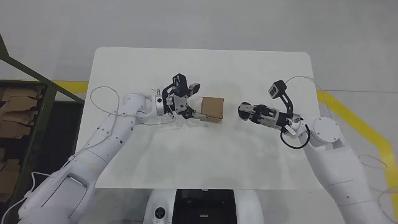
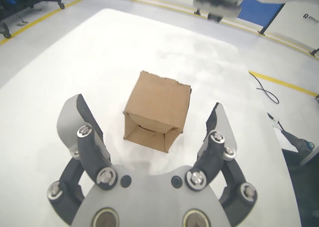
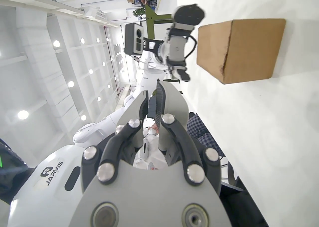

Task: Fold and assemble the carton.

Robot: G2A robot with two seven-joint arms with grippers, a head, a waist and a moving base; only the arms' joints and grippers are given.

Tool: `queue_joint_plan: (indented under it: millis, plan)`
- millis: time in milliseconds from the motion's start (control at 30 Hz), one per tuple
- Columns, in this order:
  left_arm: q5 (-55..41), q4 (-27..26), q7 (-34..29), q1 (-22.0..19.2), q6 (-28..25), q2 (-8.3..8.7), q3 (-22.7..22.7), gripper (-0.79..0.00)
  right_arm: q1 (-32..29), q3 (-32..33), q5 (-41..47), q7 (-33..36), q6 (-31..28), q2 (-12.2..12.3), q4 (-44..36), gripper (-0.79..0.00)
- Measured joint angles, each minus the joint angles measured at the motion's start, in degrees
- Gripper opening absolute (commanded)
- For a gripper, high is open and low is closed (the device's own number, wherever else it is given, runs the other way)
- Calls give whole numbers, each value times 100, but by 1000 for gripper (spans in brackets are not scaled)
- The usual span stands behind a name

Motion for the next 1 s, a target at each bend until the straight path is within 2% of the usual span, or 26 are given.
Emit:
queue_joint_plan:
  millis: [133,200,333,433,600,700,733,767,800,833,1000]
  plan:
    - [18,-193,101,190,242,135,-471,0,194,-11,-70,-133,-152,-21,364,-717]
    - [-128,-186,26,242,308,181,-685,0,302,45,-75,-258,-322,-28,579,-683]
    - [-344,-193,-166,252,378,241,-991,0,483,209,-258,-523,-669,-17,981,-677]
    - [-377,-194,-279,261,458,296,-1235,0,637,379,-492,-670,-938,13,1244,-640]
    - [-622,-115,-550,304,610,380,-1652,0,875,690,-1276,-1147,-1421,93,1568,-600]
    - [-929,-65,-804,341,704,412,-1864,0,936,858,-1922,-1596,-1685,144,1619,-539]
    - [-1035,-54,-874,360,731,420,-1921,0,932,900,-2108,-1742,-1755,156,1614,-496]
    - [-1148,-53,-930,379,740,426,-1972,0,923,939,-2308,-1893,-1815,169,1600,-406]
    - [-1293,-55,-981,405,737,433,-2037,0,905,990,-2580,-2106,-1886,185,1577,-68]
    - [-1380,-57,-1024,426,739,440,-2079,0,888,1025,-2773,-2274,-1931,195,1563,0]
    - [-1663,-174,-1286,556,862,461,-2223,0,707,1140,-3771,-3308,-2219,216,1408,0]
